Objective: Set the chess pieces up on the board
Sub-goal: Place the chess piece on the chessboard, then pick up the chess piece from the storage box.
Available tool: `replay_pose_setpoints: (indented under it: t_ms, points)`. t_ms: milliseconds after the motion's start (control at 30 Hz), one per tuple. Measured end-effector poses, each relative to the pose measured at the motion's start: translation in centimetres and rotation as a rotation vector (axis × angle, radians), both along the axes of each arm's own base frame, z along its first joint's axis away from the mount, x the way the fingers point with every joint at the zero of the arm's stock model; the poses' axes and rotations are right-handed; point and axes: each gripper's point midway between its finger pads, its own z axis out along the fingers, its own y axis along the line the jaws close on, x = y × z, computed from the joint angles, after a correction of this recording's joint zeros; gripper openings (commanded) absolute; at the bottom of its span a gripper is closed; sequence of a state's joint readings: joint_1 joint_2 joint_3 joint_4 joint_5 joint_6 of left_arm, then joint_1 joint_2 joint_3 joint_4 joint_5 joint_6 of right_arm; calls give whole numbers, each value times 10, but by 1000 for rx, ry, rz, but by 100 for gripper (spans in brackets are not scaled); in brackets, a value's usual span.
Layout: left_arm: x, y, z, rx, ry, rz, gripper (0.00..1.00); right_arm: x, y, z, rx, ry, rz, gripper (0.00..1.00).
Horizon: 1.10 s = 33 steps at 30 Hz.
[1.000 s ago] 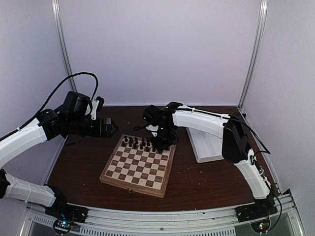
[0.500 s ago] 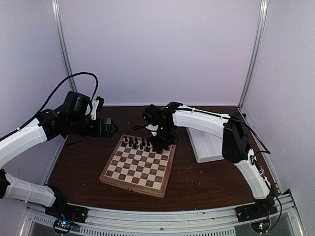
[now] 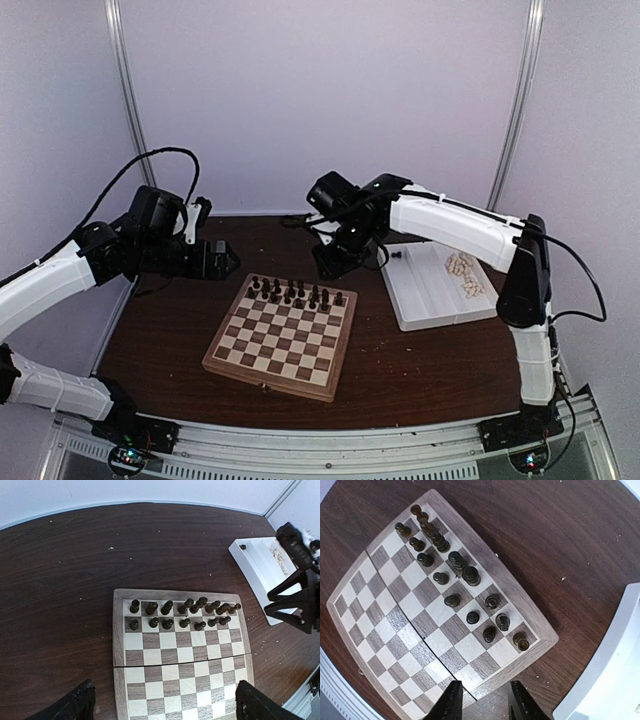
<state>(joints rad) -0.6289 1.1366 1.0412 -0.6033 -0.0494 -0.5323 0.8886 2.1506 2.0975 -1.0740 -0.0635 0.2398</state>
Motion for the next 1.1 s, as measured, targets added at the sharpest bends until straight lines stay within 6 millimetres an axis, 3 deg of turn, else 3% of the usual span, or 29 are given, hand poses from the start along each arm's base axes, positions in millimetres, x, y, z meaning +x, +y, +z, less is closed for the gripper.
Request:
replay_pose_setpoints:
  t_ms: [100,200,500,633,733,900,1100]
  points:
    - [0,2,-1,5,6,8,98,3,-11,21,33,-34,-23,31]
    - [-1,8,-6,29,22,37,98,16,-37,27,24,-57,-82,30]
    - [-5,10,-7,32,36,35,98,68,-136,-10,-108,-49,-251,24]
    - [-6,4,-10,20,56,10,98,90,-168,-12,-115,-60,-320,26]
    - [-5,0,-13,19,70,1,98,105,-180,-11,-99,-88,-367,27]
    - [-5,-3,-17,20,85,-8,98,122,-179,-16,-76,-132,-416,29]
    - [-4,-3,-15,16,82,-10,98,141,-179,-52,-87,-115,-468,32]
